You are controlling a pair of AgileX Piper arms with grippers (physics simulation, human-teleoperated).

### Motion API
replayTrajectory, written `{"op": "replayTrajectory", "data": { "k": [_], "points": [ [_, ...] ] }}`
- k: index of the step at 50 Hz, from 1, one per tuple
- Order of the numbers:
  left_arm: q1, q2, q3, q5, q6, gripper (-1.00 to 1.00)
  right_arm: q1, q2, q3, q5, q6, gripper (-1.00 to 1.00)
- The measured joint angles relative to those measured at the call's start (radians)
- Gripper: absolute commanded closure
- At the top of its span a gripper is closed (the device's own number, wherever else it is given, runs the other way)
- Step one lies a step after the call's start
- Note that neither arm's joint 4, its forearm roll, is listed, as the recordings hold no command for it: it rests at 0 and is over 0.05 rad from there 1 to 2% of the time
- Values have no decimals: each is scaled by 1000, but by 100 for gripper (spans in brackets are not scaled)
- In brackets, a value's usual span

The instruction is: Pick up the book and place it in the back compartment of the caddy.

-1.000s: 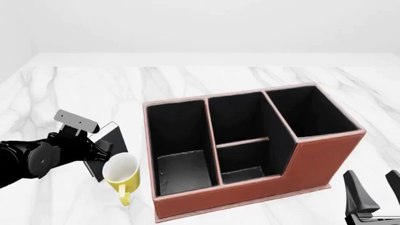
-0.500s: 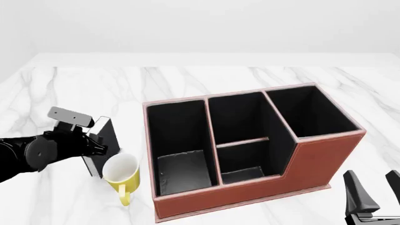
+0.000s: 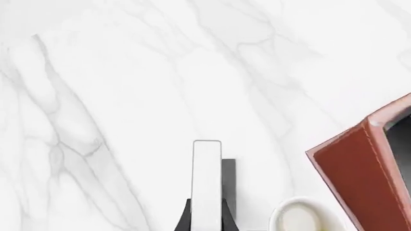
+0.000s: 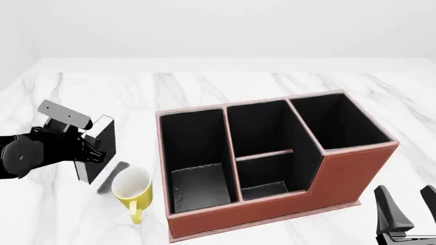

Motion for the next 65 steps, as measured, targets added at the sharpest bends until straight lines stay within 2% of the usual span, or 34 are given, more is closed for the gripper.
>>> {"op": "replayTrajectory", "data": {
  "k": [11, 20, 36, 47, 65],
  "points": [
    [-22, -133, -114, 171, 30, 100, 0, 0, 0, 0, 0, -100],
    [-80, -220, -237, 308, 50, 100, 0, 0, 0, 0, 0, -100],
    [-234, -235, -505, 480, 85, 100, 0, 0, 0, 0, 0, -100],
    [-366, -193, -606, 508, 85, 100, 0, 0, 0, 0, 0, -100],
    [-624, -68, -629, 404, 53, 100, 0, 0, 0, 0, 0, -100]
  ]
}}
